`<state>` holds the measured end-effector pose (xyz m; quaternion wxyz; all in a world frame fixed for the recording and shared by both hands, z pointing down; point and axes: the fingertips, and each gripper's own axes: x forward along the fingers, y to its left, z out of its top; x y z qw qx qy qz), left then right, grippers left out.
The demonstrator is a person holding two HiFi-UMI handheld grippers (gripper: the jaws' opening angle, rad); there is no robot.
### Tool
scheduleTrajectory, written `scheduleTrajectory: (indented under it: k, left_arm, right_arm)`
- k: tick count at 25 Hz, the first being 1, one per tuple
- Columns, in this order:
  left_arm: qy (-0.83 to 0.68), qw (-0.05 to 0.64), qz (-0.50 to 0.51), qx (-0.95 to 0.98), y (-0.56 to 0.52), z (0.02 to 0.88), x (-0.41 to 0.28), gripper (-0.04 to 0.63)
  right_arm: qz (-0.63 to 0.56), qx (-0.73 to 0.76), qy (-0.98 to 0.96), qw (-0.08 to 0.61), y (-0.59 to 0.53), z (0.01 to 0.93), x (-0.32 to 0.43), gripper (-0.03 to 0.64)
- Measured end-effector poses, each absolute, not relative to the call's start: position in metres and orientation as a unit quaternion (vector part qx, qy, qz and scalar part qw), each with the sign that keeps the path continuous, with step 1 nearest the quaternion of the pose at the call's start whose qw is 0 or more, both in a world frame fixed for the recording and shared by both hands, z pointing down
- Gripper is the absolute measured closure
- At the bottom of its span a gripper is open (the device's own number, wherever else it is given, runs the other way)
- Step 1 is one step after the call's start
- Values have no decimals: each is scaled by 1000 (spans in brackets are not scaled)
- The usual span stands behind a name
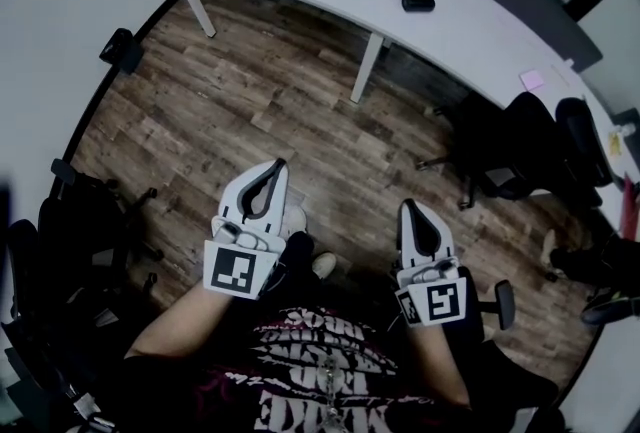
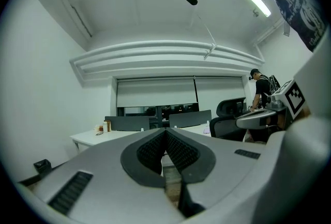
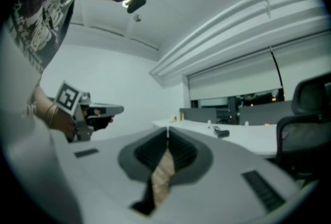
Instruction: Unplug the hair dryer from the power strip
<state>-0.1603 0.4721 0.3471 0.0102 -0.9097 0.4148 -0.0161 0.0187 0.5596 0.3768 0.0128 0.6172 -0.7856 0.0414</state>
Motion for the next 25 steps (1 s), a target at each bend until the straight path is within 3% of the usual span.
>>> scheduleTrajectory:
  k: [25]
  left_arm:
    - [383,9,15,-924,349,327,-132,568]
  right_arm:
    - [20,625,-780,8,436,346,26,581]
